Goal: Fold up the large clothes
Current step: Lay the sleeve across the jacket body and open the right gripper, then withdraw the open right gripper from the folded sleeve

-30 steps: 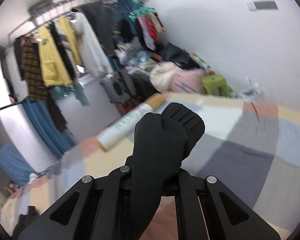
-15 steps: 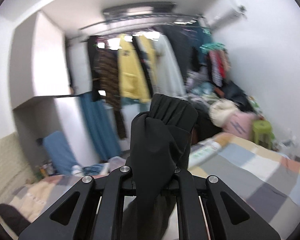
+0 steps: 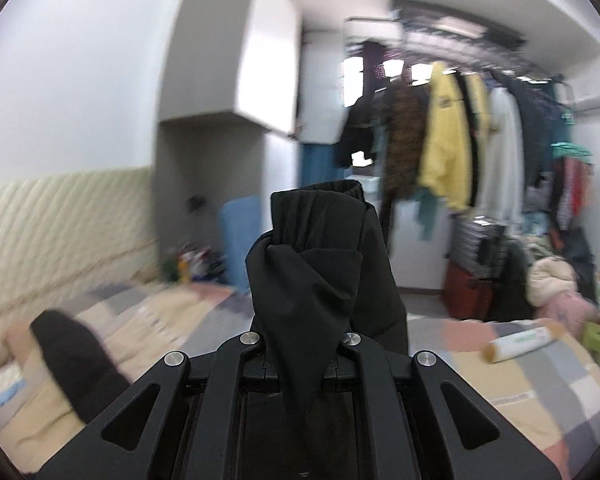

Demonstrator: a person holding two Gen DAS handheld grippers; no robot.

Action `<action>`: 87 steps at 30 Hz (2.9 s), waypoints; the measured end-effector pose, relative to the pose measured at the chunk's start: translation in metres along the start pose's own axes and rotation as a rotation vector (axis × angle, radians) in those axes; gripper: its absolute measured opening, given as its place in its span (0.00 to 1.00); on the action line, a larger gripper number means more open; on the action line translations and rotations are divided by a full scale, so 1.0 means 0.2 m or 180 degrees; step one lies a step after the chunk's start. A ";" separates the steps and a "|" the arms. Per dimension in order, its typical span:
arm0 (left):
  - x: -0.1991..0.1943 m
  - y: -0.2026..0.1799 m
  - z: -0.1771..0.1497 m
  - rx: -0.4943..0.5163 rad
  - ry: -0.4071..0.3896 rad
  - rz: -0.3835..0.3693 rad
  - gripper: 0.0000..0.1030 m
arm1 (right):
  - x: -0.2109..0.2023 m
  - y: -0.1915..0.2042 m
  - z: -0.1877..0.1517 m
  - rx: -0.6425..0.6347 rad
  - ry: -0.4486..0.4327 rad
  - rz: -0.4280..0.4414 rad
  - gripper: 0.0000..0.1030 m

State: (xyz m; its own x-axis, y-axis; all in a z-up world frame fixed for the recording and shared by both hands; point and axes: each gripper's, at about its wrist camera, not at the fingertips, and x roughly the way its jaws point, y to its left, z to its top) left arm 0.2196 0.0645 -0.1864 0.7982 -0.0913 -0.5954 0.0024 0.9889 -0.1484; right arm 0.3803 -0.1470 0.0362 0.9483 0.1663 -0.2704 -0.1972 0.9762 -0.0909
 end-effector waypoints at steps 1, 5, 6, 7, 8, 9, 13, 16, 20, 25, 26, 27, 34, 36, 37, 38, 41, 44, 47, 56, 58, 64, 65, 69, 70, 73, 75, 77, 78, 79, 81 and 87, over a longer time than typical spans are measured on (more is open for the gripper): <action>0.00 0.02 0.00 -0.0009 -0.0007 0.0006 1.00 | 0.05 0.10 -0.05 -0.0048 0.0057 0.0081 0.06; 0.01 0.13 0.01 -0.0180 -0.0032 0.0063 1.00 | 0.24 0.41 -0.25 -0.0133 0.0332 0.0363 0.06; 0.02 0.16 0.01 -0.0221 -0.0016 0.0082 1.00 | 0.30 0.50 -0.33 -0.0198 0.0425 0.0428 0.06; 0.03 0.18 0.00 -0.0239 -0.0009 0.0087 1.00 | 0.32 0.58 -0.39 -0.0247 0.0475 0.0459 0.06; 0.03 0.20 0.00 -0.0261 0.0002 0.0096 1.00 | 0.38 0.66 -0.47 -0.0286 0.0554 0.0506 0.06; 0.04 0.22 -0.01 -0.0288 0.0026 0.0131 1.00 | 0.41 0.69 -0.52 -0.0293 0.0631 0.0535 0.07; 0.06 0.27 -0.01 -0.0365 0.0038 0.0163 1.00 | 0.58 0.85 -0.79 -0.0434 0.0930 0.0653 0.07; 0.12 0.29 -0.03 -0.0384 0.0127 0.0177 1.00 | 0.65 0.95 -0.98 -0.0517 0.1107 0.0693 0.08; 0.18 0.31 -0.04 -0.0399 0.0225 0.0167 1.00 | 0.77 0.97 -1.20 -0.0436 0.1402 0.0747 0.09; 0.24 0.31 -0.07 -0.0372 0.0345 0.0122 1.00 | 0.82 0.93 -1.30 -0.0267 0.1490 0.0780 0.09; 0.23 0.31 -0.07 -0.0368 0.0361 0.0121 1.00 | 0.82 0.93 -1.31 -0.0268 0.1496 0.0783 0.09; 0.25 0.30 -0.07 -0.0364 0.0374 0.0125 1.00 | 0.80 0.93 -1.31 -0.0279 0.1490 0.0784 0.10; 0.24 0.29 -0.08 -0.0333 0.0363 0.0128 1.00 | 0.74 0.92 -1.25 -0.0307 0.1558 0.0846 0.13; 0.23 0.28 -0.08 -0.0291 0.0369 0.0129 1.00 | 0.70 0.91 -1.24 -0.0324 0.1601 0.0884 0.21; 0.23 0.27 -0.08 -0.0266 0.0360 0.0121 1.00 | 0.67 0.90 -1.23 -0.0350 0.1622 0.0904 0.24; 0.22 0.26 -0.08 -0.0246 0.0346 0.0112 1.00 | 0.64 0.89 -1.23 -0.0362 0.1646 0.0932 0.31; 0.20 0.23 -0.08 -0.0185 0.0312 0.0120 1.00 | 0.51 0.85 -1.22 -0.0368 0.1606 0.1013 0.58; 0.20 0.20 -0.08 -0.0157 0.0316 0.0106 1.00 | 0.39 0.78 -1.20 -0.0419 0.1506 0.1027 0.66; 0.18 0.17 -0.08 -0.0125 0.0310 0.0047 1.00 | 0.28 0.66 -1.18 -0.0412 0.1421 0.0962 0.66; 0.16 -0.01 -0.10 -0.0006 0.0174 -0.0172 1.00 | 0.06 -0.05 -1.23 0.0027 0.1237 0.0163 0.66; 0.17 -0.03 -0.09 -0.0037 0.0149 -0.0185 1.00 | 0.03 -0.25 -1.28 0.0195 0.1239 -0.0088 0.71; 0.20 -0.06 -0.08 -0.0074 0.0114 -0.0163 1.00 | 0.00 -0.59 -1.52 0.0641 0.1336 -0.0488 0.78; 0.21 -0.07 -0.09 -0.0062 0.0136 -0.0152 1.00 | 0.02 -0.61 -1.54 0.0633 0.1346 -0.0515 0.79; 0.25 -0.11 -0.11 0.0064 0.0190 -0.0075 1.00 | 0.08 -0.65 -1.59 0.0629 0.1483 -0.0585 0.82; 0.24 -0.12 -0.12 0.0089 0.0185 -0.0057 1.00 | 0.07 -0.65 -1.61 0.0599 0.1517 -0.0598 0.82; 0.26 -0.13 -0.12 0.0086 0.0195 -0.0064 1.00 | 0.06 -0.62 -1.62 0.0386 0.1576 -0.0569 0.85; 0.28 -0.14 -0.12 0.0091 0.0214 -0.0054 1.00 | 0.09 -0.60 -1.64 0.0188 0.1711 -0.0601 0.87; 0.29 -0.15 -0.12 0.0103 0.0219 -0.0046 1.00 | 0.11 -0.59 -1.65 0.0141 0.1706 -0.0654 0.87; 0.29 -0.15 -0.12 0.0106 0.0222 -0.0036 1.00 | 0.12 -0.60 -1.65 0.0166 0.1692 -0.0666 0.87; 0.29 -0.15 -0.13 0.0111 0.0230 -0.0031 1.00 | 0.14 -0.61 -1.65 0.0192 0.1670 -0.0678 0.87; 0.29 -0.16 -0.13 0.0123 0.0224 -0.0027 1.00 | 0.17 -0.63 -1.64 0.0221 0.1632 -0.0707 0.87; 0.32 -0.17 -0.14 0.0135 0.0260 0.0011 1.00 | 0.18 -0.69 -1.54 0.0303 0.1307 -0.0721 0.87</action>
State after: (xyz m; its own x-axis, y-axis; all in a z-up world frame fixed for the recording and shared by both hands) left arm 0.2538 0.0219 -0.2406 0.7465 -0.0953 -0.6585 0.0266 0.9932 -0.1137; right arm 0.3658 -0.3195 -0.2567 0.7842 -0.1022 -0.6121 0.0448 0.9931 -0.1083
